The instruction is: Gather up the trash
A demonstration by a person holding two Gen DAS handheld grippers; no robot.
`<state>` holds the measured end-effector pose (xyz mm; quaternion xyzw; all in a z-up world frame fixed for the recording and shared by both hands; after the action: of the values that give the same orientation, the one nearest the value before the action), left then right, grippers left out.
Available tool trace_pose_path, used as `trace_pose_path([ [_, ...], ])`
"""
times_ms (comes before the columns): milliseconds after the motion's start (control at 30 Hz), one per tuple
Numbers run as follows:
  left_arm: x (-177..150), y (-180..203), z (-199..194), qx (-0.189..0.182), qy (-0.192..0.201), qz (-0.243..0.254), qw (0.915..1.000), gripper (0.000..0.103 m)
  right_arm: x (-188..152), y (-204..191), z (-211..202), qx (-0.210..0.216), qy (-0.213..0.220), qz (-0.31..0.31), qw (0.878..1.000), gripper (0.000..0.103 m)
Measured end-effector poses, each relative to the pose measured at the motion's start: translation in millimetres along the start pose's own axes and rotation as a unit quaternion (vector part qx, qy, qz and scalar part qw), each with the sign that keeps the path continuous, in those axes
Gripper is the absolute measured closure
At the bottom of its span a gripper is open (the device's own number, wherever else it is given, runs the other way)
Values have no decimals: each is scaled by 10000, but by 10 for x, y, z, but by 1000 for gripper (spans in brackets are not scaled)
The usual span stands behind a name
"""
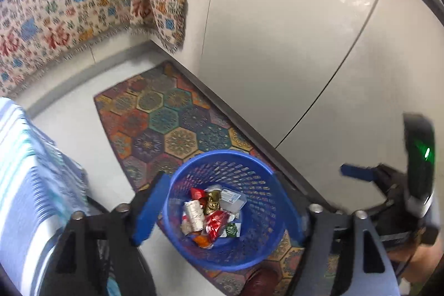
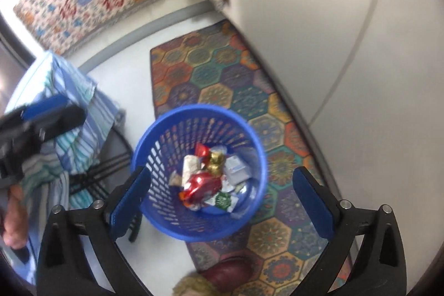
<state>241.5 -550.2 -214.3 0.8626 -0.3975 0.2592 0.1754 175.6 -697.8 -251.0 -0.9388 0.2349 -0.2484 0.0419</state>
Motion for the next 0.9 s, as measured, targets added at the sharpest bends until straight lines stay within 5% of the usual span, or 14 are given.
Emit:
trace_pose_path([
  [167,-258,106,-455,267,-86,97,9996,0,-150,29,-685,-261,563,161,9979,0],
  [400,-699,328,-1137,693,164,84,9974,0,-667,61,-1307,-614,857,522,9931,0],
  [533,-786,426,-1448,1280,243,252,9912,0,-837,85,-1578,-639,1020,616,9908,0],
  [900,-811,432,-1790,1013,59,-34,9948,0,-1034,-133,-1950,-393,1093,551,9917,0],
])
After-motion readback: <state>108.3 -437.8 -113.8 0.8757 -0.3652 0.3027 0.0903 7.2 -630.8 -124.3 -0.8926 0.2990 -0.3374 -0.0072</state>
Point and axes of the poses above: each gripper's, at about its wrist camera, not at the fingertips, and z roughly the way its jaws point, y to its right, x to its top, the point moved 6 cm from there along z, roughly the way its jaws point, and after that the axes turned 7 degrees about z, right-handed, at the moved point
